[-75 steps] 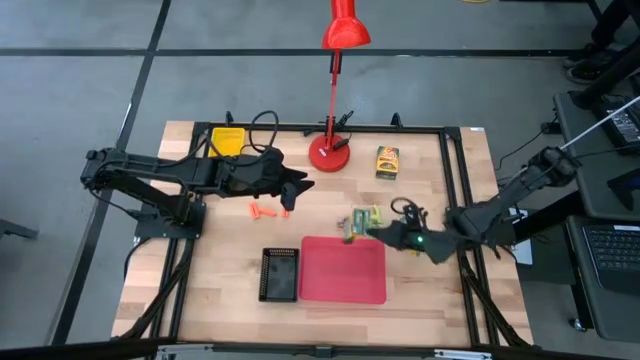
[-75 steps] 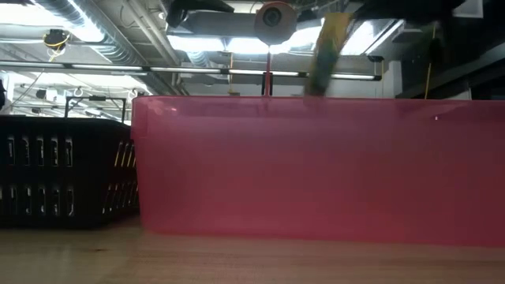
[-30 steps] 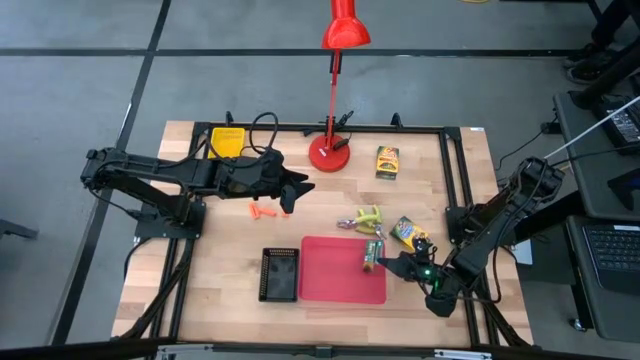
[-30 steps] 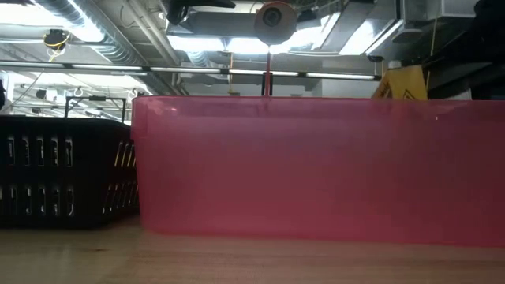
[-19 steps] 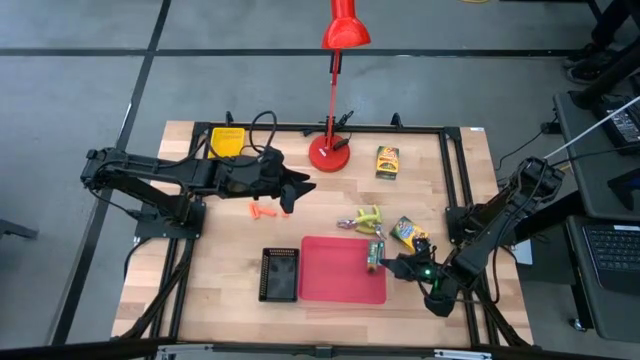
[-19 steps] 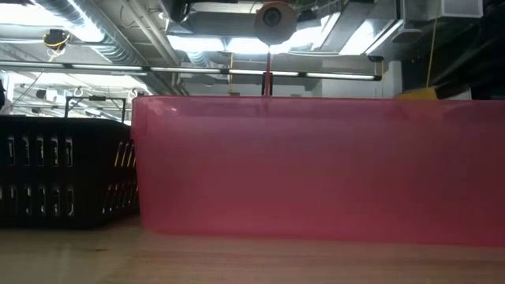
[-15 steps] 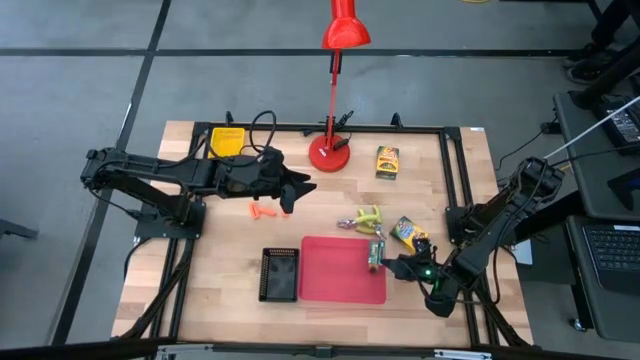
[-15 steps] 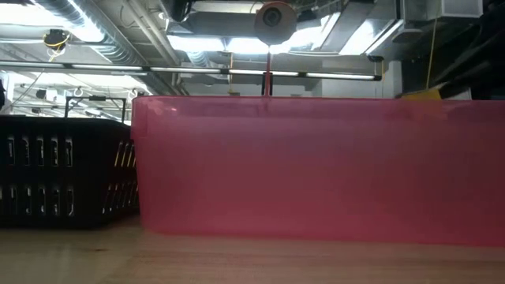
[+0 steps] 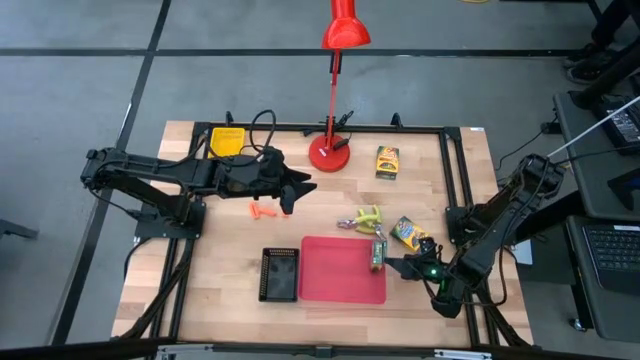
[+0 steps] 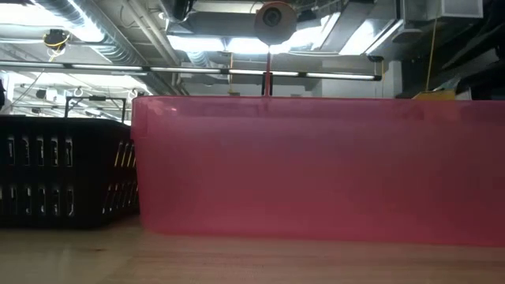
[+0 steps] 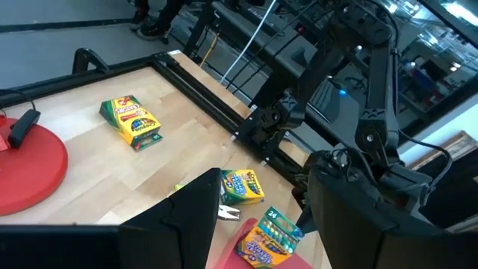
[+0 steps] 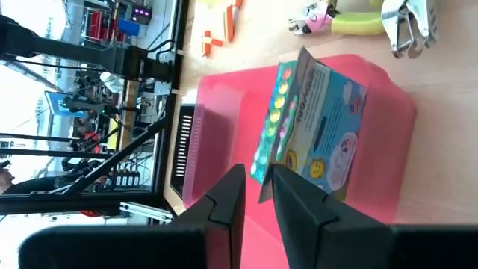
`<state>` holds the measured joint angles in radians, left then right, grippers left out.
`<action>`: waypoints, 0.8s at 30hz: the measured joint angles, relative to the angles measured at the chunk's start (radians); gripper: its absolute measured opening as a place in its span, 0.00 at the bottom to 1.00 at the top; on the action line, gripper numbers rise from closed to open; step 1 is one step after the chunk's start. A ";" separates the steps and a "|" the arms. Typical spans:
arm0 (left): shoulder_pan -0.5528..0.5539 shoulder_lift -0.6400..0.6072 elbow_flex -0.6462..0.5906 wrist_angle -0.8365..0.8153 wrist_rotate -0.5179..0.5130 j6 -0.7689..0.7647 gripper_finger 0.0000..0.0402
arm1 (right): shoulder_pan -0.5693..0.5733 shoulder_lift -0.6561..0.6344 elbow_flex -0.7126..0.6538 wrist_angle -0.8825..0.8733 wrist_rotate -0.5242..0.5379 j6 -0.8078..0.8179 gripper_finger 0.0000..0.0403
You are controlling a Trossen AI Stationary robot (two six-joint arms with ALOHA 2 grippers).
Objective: Pick & Place School Supplies
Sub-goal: Put the middle yellow crayon box into the red bin, then put the bottom yellow crayon box into the red bin
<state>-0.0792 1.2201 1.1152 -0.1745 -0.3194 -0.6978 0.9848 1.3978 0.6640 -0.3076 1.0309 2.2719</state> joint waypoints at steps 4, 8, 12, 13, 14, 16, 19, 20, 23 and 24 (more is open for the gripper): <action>0.000 0.000 0.000 0.022 0.000 0.011 0.50 | 0.022 -0.044 0.000 -0.063 -0.030 0.012 0.18; 0.000 0.000 0.000 0.040 -0.004 0.027 0.50 | 0.031 -0.098 0.000 -0.160 -0.016 0.024 0.18; 0.000 0.000 0.000 0.045 -0.019 0.032 0.50 | 0.003 -0.158 0.000 -0.266 0.024 0.023 0.18; 0.000 0.000 0.000 0.045 -0.027 0.032 0.50 | -0.005 -0.174 0.000 -0.300 0.030 0.020 0.18; 0.000 0.000 0.000 0.045 -0.031 0.032 0.50 | -0.013 -0.188 0.000 -0.330 0.032 0.020 0.18; 0.000 0.000 0.000 0.044 -0.038 0.041 0.50 | -0.025 -0.216 0.000 -0.397 0.032 0.017 0.18; 0.000 0.000 0.000 0.044 -0.061 0.071 0.50 | -0.030 -0.270 0.000 -0.517 -0.013 0.017 0.18; 0.000 0.000 0.000 0.043 -0.073 0.080 0.50 | -0.029 -0.288 0.000 -0.564 -0.055 0.022 0.18; 0.000 0.000 0.000 0.026 -0.102 0.092 0.50 | -0.017 -0.350 0.000 -0.688 -0.200 0.053 0.18; 0.000 0.000 0.000 0.017 -0.106 0.092 0.50 | -0.012 -0.369 0.000 -0.714 -0.238 0.056 0.18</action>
<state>-0.0788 1.2201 1.1152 -0.1576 -0.4254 -0.6060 0.9726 1.0289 0.6636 -1.0213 0.7931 2.3276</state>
